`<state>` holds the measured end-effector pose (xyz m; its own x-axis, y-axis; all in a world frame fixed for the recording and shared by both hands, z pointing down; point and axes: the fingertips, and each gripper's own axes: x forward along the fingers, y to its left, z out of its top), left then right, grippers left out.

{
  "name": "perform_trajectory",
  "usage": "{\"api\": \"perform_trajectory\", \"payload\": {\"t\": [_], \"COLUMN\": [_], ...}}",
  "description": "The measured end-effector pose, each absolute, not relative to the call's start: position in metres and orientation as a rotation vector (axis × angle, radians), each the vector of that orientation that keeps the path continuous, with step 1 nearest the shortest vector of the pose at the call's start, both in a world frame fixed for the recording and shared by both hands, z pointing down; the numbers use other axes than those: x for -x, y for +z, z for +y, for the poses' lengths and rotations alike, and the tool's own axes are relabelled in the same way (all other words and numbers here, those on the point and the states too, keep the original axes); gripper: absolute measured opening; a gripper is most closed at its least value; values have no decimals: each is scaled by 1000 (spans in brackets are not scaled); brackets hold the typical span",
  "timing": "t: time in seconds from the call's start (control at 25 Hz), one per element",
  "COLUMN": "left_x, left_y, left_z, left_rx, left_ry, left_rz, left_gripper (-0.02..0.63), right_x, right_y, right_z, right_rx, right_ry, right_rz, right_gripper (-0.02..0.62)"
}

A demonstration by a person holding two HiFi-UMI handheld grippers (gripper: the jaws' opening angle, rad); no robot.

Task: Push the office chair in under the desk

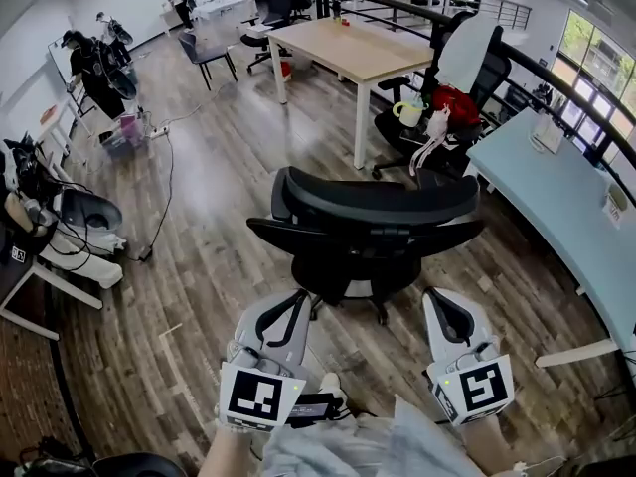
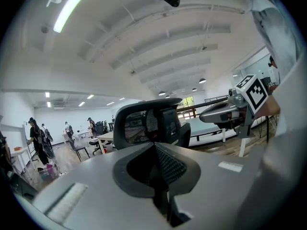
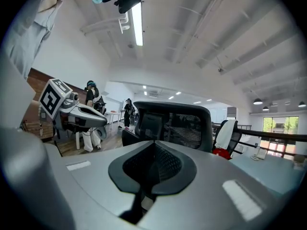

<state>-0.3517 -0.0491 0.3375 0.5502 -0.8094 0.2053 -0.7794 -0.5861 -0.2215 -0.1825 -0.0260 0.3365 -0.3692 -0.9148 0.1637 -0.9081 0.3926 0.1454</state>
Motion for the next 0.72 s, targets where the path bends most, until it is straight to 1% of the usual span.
{"api": "perform_trajectory", "payload": {"t": [0.36, 0.72], "left_x": [367, 372], "left_y": [336, 340], "left_z": [-103, -122], "left_rx": [2659, 2705], "left_ry": [-428, -432], "left_rz": [1292, 1262], "left_gripper": [5, 5], "right_x": [175, 172], "right_y": [333, 333], "right_z": [-66, -75], "right_rx": [-1704, -1746], "right_ry": [-99, -88], "right_rz": [-2306, -2248], "right_gripper": [8, 8]}}
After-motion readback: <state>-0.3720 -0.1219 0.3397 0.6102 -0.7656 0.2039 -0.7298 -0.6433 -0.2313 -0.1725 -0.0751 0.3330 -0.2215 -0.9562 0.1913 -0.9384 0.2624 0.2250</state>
